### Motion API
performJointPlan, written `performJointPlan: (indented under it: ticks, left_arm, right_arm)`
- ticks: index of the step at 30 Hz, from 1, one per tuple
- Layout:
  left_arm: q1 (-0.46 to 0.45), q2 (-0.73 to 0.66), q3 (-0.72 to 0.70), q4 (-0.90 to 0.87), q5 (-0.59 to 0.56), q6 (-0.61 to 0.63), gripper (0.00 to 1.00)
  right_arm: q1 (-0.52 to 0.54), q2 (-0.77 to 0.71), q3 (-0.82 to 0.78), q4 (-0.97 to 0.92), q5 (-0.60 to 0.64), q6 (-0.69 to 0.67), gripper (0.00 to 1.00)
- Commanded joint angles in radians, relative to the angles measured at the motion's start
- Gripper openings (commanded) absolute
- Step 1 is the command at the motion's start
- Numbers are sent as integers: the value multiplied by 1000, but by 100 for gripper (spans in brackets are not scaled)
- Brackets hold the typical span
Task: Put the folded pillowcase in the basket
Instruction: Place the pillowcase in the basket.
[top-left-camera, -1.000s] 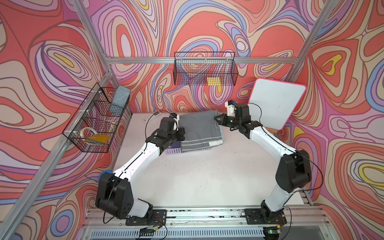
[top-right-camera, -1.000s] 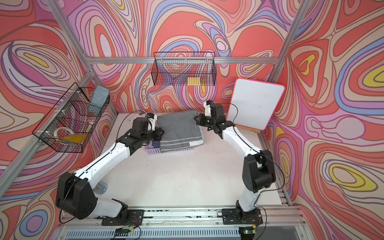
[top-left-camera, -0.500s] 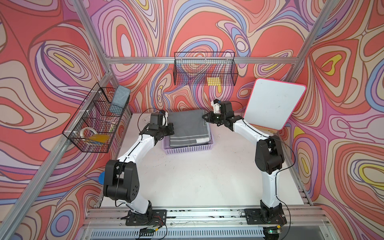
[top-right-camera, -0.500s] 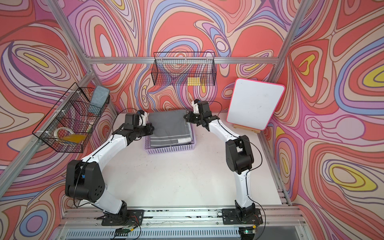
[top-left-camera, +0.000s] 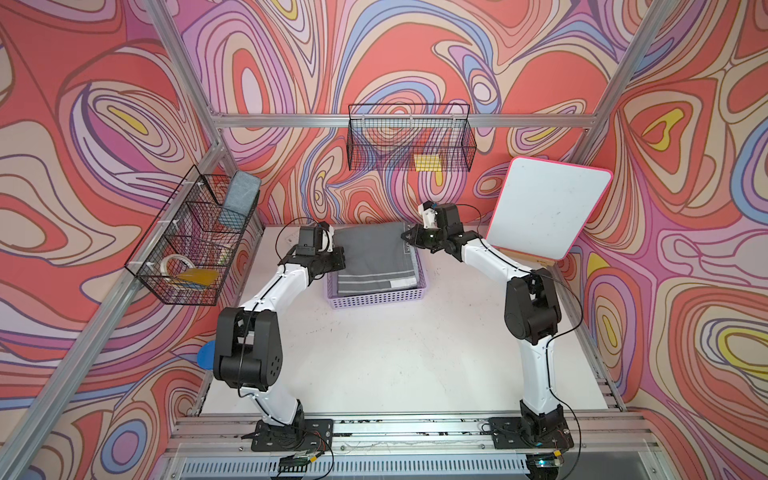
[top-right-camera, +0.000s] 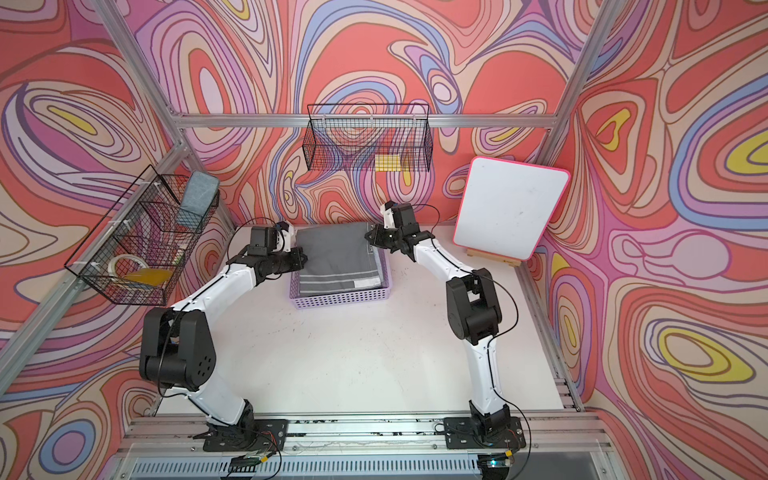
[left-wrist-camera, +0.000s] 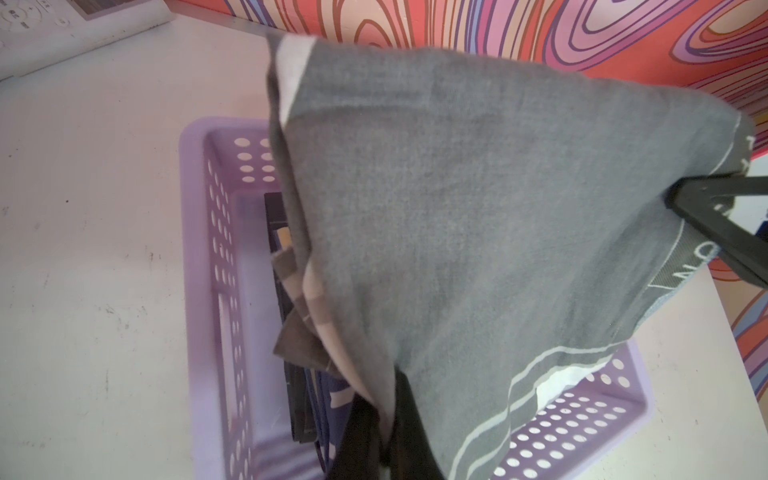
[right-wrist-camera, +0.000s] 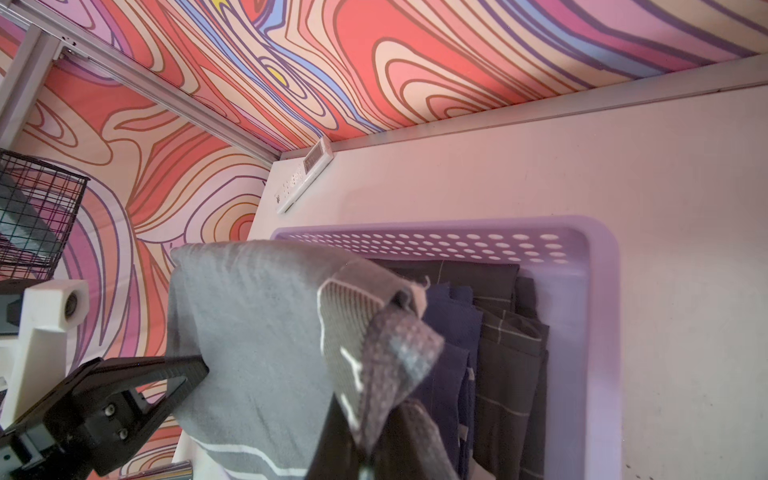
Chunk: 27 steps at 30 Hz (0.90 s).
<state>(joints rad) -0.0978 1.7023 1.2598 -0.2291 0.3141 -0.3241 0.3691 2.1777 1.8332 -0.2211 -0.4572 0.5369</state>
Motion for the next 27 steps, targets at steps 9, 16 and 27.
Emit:
performJointPlan:
  ticks: [9,16,27]
  left_arm:
    - [23,87,45,-29,22,33,0]
    - [33,123,60,-29,29,27,2]
    - [38,-9,21,-42,-5,-42,99]
  right_arm:
    - [2,60,48,-44,39,-3,0]
    - [2,96,86,-55,44,1,0]
    - [1,-32,8,-58,110,-36,54]
